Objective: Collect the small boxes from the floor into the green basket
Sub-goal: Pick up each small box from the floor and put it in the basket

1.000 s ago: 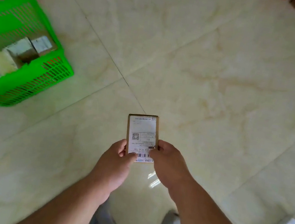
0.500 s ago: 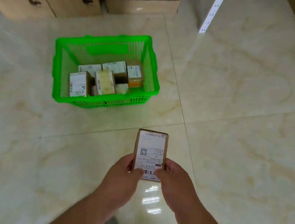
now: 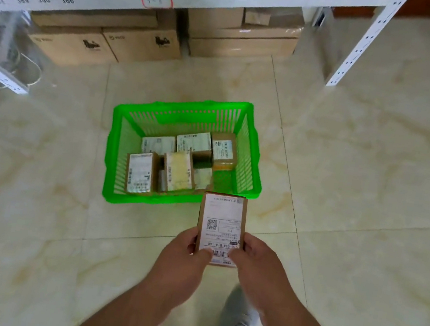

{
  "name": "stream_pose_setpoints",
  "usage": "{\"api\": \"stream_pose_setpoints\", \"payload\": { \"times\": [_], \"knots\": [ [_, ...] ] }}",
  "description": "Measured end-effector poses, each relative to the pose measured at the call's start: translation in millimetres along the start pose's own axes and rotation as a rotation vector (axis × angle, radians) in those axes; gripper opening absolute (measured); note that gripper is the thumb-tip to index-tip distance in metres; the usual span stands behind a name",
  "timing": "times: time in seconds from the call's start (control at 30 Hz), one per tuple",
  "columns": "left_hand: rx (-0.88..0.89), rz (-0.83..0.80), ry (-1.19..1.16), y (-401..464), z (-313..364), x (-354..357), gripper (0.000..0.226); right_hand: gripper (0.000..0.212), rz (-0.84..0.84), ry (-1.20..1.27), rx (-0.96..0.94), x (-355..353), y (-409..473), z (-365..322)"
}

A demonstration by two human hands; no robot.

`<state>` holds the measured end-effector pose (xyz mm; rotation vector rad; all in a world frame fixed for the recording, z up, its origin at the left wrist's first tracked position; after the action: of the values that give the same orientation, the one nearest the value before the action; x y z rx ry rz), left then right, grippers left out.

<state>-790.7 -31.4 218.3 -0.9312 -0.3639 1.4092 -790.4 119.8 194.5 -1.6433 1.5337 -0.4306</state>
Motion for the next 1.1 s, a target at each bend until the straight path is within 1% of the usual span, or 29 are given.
{"api": "stream_pose_setpoints", "payload": {
  "times": [0.13, 0.27, 0.37, 0.57, 0.63, 0.77, 0.9, 1.0, 1.1],
  "knots": [
    [-0.024, 0.012, 0.014, 30, 28, 7, 0.047, 0.045, -0.02, -0.013, 0.01, -22, 31, -26],
    [-0.048, 0.025, -0.029, 53, 54, 10, 0.046, 0.047, -0.065, -0.054, 0.013, -34, 55, -52],
    [-0.058, 0.039, -0.043, 78, 59, 8, 0.045, 0.048, -0.045, -0.094, 0.004, -38, 80, -67],
    [-0.074, 0.022, -0.093, 111, 73, -6, 0.039, 0.046, -0.039, -0.135, 0.026, -27, 114, -91],
    [-0.079, 0.016, -0.111, 120, 77, -13, 0.04, 0.046, -0.029, -0.133, 0.038, -22, 122, -98],
    [-0.092, -0.047, -0.126, 142, 81, -26, 0.038, 0.043, 0.008, -0.139, 0.073, -11, 134, -113],
    [-0.095, -0.096, -0.104, 164, 83, -42, 0.042, 0.042, 0.03, -0.164, 0.096, 3, 150, -125],
    [-0.105, -0.117, -0.112, 183, 81, -46, 0.045, 0.038, 0.052, -0.158, 0.111, 12, 171, -126],
    [-0.137, -0.114, -0.147, 202, 72, -39, 0.046, 0.037, 0.039, -0.133, 0.156, 21, 193, -114]
  ]
}}
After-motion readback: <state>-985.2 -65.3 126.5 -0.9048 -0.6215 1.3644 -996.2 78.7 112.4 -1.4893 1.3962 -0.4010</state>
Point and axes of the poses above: each hand's wrist, its own y-axis towards the middle knuckle, its own x-axis out of the palm, z = x × y, the point moved 7 cm from there along y, towards the middle knuckle, and after that the axes turned 4 degrees about z, right-handed, at the moved point
